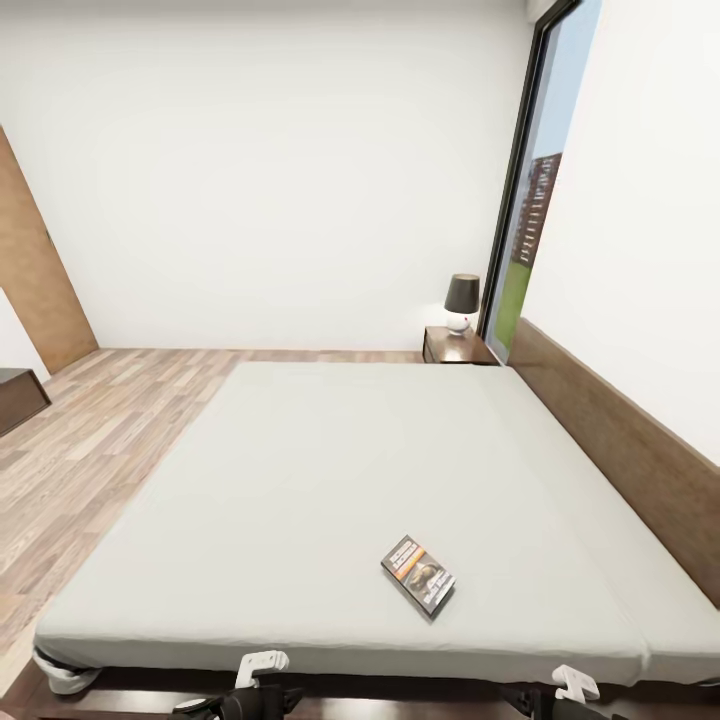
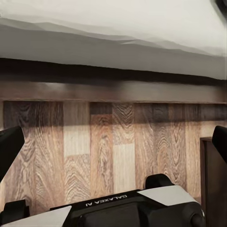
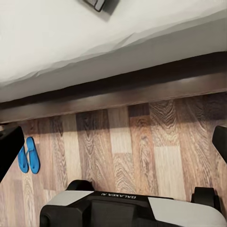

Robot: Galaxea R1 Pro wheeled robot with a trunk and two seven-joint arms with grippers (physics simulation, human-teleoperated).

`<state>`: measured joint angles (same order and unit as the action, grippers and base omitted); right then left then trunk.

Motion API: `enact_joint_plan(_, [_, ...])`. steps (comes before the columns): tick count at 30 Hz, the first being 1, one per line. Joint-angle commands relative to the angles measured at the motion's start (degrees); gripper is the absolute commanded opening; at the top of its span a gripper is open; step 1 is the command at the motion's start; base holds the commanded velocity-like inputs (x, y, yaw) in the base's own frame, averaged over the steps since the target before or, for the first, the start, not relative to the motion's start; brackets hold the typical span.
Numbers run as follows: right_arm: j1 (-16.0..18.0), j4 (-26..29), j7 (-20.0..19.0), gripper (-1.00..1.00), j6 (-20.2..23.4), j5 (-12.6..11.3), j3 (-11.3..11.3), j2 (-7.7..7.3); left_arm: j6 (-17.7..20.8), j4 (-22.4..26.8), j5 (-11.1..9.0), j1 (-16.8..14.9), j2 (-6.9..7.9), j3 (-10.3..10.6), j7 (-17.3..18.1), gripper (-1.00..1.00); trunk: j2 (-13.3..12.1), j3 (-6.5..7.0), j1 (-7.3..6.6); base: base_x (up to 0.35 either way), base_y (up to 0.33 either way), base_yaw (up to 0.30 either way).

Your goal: In the bedroom, move the book from the bed onto either nightstand, and place the two sandals side by side next to the bed.

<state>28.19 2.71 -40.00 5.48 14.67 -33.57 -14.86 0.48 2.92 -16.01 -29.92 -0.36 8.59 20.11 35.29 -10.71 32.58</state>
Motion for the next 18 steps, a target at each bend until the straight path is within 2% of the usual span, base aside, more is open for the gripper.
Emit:
enact_joint_plan(1, [0.03, 0.11, -0.25, 1.0, 0.5, 0.36, -0.51, 0.0, 0.05, -0.02, -0.6, -0.05, 0.01, 0.47, 0.14, 1.0, -0.34, 0.09, -0.21, 0.0, 0.0, 0.0])
enact_joint_plan(18, [0.03, 0.11, -0.25, 1.0, 0.5, 0.36, -0.53, -0.21, 0.05, -0.02, -0.6, -0.05, 0.01, 0.49, 0.18, 1.0, -7.16, 3.15, -3.94, 0.0, 0.0, 0.0])
